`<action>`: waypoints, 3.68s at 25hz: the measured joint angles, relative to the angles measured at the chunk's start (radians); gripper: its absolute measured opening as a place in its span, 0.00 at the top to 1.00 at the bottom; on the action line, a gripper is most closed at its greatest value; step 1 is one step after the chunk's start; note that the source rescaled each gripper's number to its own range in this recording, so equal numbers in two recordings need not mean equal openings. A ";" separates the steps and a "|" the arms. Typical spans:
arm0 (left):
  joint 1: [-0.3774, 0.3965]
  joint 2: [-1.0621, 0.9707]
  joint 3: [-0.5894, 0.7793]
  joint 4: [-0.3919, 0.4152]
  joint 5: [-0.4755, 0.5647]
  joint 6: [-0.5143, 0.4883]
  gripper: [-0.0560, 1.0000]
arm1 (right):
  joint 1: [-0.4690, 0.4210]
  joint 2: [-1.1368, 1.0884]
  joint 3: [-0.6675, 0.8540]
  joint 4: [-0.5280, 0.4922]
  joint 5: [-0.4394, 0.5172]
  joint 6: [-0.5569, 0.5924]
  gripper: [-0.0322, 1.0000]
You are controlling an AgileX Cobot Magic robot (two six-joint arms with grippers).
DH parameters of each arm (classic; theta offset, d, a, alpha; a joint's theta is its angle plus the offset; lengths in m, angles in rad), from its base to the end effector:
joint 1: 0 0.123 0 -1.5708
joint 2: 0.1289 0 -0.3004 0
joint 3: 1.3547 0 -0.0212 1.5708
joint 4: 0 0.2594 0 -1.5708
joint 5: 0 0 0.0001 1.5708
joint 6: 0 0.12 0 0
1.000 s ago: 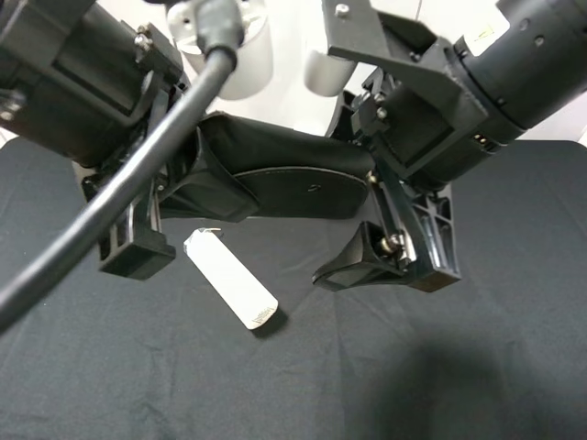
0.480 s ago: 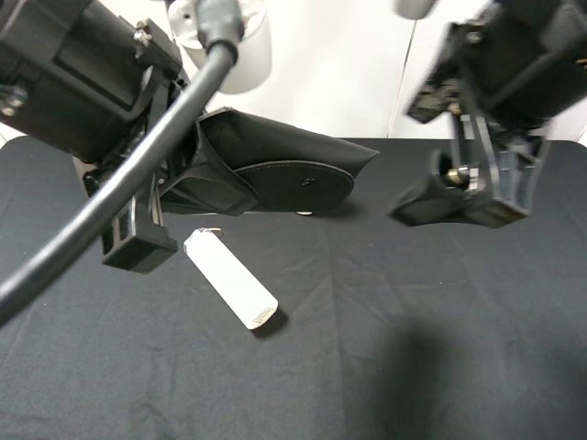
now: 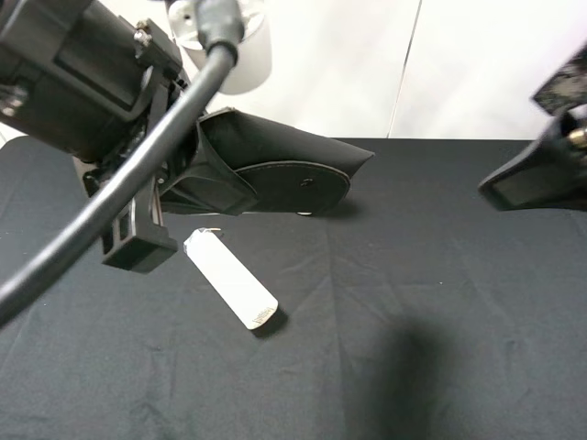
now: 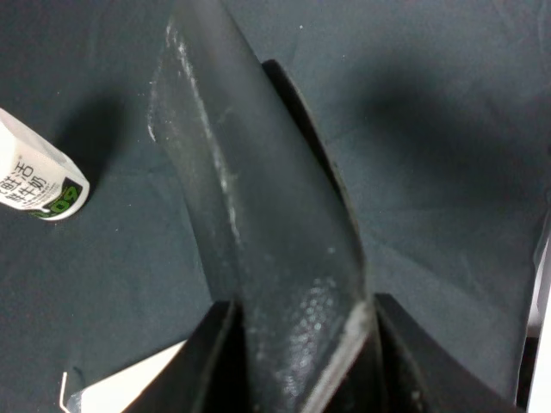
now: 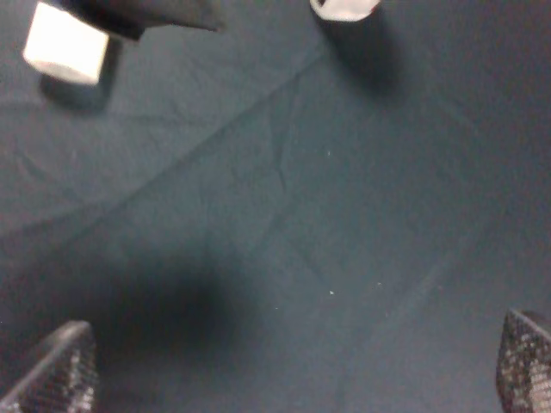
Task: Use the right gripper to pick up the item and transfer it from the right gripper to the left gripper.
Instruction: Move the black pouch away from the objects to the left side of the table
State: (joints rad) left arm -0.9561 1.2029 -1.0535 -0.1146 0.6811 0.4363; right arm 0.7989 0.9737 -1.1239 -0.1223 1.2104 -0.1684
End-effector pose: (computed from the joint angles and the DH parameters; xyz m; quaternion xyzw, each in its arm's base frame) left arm 0.1529 -0.2316 0.3391 0.5661 0.7182 -0.1523 0.3748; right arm 0.1346 0.1186 0.3743 -0.4469 0.8427 0.0331 0.2983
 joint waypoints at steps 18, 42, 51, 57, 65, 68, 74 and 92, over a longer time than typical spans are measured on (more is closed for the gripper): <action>0.000 0.000 0.000 0.001 -0.030 0.000 0.94 | 0.000 -0.579 0.460 0.011 -0.010 0.252 0.00; 0.000 0.000 0.000 0.001 -0.031 0.000 0.94 | -0.018 -0.696 0.625 0.058 -0.180 0.262 0.00; 0.000 0.000 0.000 0.001 -0.031 -0.003 0.94 | -0.296 -0.814 0.625 0.061 -0.189 0.262 0.00; 0.000 0.000 0.000 0.001 -0.031 -0.005 0.94 | -0.481 -0.938 0.626 0.061 -0.190 0.262 0.00; 0.000 0.000 0.000 0.002 -0.038 -0.011 0.94 | -0.535 -0.979 0.626 0.061 -0.190 0.262 0.00; 0.000 0.000 0.000 0.009 -0.065 -0.048 0.94 | -0.535 -0.979 0.626 0.061 -0.191 0.262 0.00; 0.004 0.001 -0.007 0.174 -0.128 -0.262 0.95 | -0.535 -0.979 0.626 0.061 -0.191 0.262 0.00; 0.486 0.005 -0.056 0.459 -0.110 -0.565 0.95 | -0.535 -0.979 0.626 0.063 -0.191 0.262 0.00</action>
State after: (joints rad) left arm -0.4699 1.2084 -1.1099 0.3448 0.5713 -0.1291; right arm 0.2636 -0.0055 -0.4983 -0.0592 1.0192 0.0934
